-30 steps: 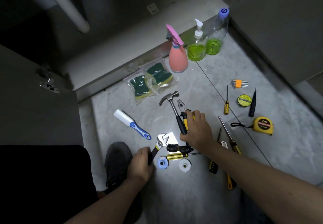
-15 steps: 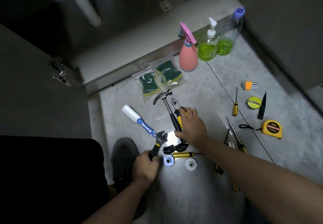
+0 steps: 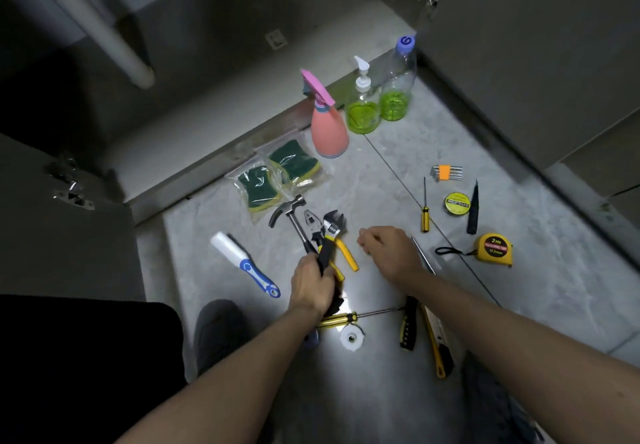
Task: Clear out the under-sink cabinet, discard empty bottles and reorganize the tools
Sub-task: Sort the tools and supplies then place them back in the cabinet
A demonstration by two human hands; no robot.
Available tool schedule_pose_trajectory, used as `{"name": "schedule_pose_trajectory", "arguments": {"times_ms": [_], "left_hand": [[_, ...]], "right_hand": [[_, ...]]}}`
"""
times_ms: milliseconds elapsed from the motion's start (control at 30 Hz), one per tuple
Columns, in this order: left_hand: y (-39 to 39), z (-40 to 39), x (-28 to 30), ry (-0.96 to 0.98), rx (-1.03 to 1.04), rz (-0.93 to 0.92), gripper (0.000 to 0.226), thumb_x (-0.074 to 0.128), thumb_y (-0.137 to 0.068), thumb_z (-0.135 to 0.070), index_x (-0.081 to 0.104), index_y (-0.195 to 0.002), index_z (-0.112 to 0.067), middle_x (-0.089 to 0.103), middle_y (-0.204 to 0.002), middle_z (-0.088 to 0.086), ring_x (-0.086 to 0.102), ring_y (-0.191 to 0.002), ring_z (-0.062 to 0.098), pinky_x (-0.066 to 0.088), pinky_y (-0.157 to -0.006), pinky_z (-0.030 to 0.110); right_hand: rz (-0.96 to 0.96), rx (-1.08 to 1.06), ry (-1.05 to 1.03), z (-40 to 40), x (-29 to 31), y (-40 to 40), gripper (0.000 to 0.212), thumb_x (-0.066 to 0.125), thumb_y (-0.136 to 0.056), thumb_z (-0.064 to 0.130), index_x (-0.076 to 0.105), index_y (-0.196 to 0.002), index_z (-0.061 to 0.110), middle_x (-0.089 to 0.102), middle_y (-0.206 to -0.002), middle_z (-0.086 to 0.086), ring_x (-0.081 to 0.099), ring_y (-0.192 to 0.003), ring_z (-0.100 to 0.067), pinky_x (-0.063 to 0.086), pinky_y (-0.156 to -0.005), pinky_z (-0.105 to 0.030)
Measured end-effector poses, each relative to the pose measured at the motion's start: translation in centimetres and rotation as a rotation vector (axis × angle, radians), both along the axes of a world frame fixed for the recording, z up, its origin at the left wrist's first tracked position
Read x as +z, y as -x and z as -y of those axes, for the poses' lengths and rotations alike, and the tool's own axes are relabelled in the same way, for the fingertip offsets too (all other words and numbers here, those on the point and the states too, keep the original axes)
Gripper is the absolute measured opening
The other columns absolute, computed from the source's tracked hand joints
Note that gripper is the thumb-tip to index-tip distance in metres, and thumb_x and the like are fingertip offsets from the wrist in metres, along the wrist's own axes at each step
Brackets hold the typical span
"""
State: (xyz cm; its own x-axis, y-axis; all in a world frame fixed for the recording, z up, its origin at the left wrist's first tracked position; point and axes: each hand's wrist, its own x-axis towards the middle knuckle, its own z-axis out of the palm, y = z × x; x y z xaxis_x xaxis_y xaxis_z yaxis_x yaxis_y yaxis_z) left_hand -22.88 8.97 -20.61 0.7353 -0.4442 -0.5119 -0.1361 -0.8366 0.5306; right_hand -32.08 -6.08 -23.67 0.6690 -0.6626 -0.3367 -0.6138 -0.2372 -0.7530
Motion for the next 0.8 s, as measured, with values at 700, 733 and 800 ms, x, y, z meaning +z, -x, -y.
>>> {"name": "schedule_pose_trajectory", "arguments": {"times_ms": [700,733,800], "left_hand": [[-5.7,-6.5,-1.0,-0.243,0.313,0.173,0.021,0.059,-0.094,-0.038,0.058,-0.091,-0.017,0.07,-0.098,0.012,0.066,-0.096,0.036,0.046,-0.077,0.036],[-6.1,-7.2,-1.5,-0.254,0.351,0.153,0.024,0.062,-0.092,-0.038,0.059,-0.092,-0.015,0.07,-0.098,0.013,0.066,-0.097,0.036,0.046,-0.077,0.036],[-6.7,-8.1,-2.6,-0.266,0.406,0.095,0.031,0.066,-0.09,-0.041,0.061,-0.099,-0.011,0.07,-0.102,0.013,0.065,-0.101,0.037,0.047,-0.082,0.037]], "right_hand": [[-0.21,0.156,0.187,3.2,-1.9,-4.3,0.032,0.069,-0.079,0.02,0.058,-0.107,0.011,0.061,-0.084,-0.003,0.063,-0.078,-0.029,0.042,-0.063,-0.032],[-0.208,0.184,0.176,3.0,-1.7,-4.9,0.032,0.069,-0.079,0.019,0.059,-0.108,0.012,0.062,-0.085,-0.001,0.063,-0.08,-0.028,0.044,-0.065,-0.032],[-0.213,0.234,0.154,2.7,-1.5,-6.0,0.033,0.069,-0.078,0.017,0.06,-0.11,0.014,0.063,-0.086,0.0,0.064,-0.082,-0.026,0.047,-0.068,-0.031]]}}
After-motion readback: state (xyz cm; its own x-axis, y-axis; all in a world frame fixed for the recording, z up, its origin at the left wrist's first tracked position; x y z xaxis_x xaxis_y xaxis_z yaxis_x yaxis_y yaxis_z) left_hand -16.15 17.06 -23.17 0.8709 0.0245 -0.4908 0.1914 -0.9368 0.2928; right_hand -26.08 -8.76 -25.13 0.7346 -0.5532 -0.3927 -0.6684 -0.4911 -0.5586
